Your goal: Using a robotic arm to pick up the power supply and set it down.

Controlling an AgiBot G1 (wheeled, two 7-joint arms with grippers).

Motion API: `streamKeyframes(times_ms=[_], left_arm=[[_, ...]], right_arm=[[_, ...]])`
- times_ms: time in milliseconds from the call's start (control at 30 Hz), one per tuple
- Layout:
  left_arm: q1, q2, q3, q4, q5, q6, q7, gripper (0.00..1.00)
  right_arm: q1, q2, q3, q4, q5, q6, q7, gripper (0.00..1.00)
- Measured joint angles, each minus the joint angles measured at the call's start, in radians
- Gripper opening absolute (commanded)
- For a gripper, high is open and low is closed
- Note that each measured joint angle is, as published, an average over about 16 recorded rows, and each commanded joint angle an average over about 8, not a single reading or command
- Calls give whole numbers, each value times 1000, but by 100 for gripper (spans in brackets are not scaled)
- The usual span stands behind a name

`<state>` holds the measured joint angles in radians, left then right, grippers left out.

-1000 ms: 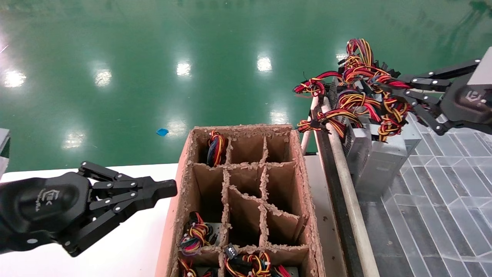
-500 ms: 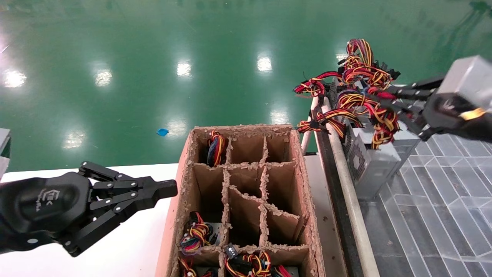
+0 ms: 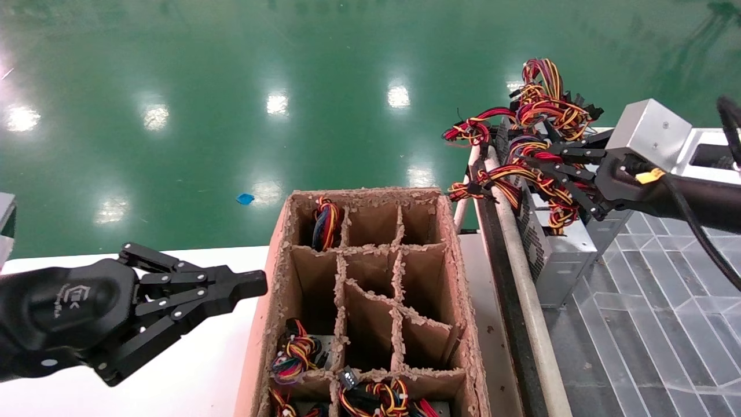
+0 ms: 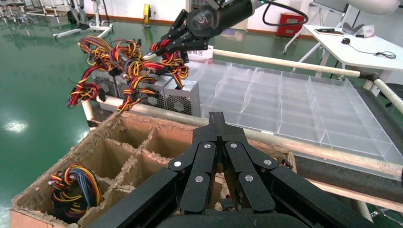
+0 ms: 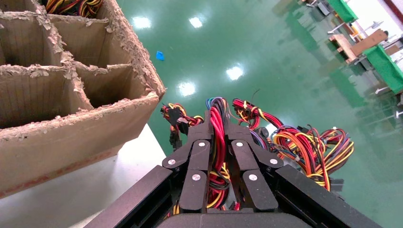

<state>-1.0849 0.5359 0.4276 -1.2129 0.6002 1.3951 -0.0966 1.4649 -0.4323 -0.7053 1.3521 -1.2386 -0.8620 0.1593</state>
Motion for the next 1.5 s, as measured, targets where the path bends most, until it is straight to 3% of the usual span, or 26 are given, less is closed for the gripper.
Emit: streamKeyframes(times_ms=[533, 1000, 1433, 1500], left_arm=[[0, 0, 0, 0, 0, 0, 0, 0], [0, 0, 0, 0, 0, 0, 0, 0], [0, 0, 0, 0, 0, 0, 0, 0], [0, 0, 0, 0, 0, 0, 0, 20]], right_arm=[[62, -13, -7, 5, -31, -51, 48, 100], [-28, -27, 73, 2, 155, -30, -77, 100], [-106, -58, 151, -10, 241, -142, -93, 100], [-119, -63, 163, -13, 254, -165, -87, 100]])
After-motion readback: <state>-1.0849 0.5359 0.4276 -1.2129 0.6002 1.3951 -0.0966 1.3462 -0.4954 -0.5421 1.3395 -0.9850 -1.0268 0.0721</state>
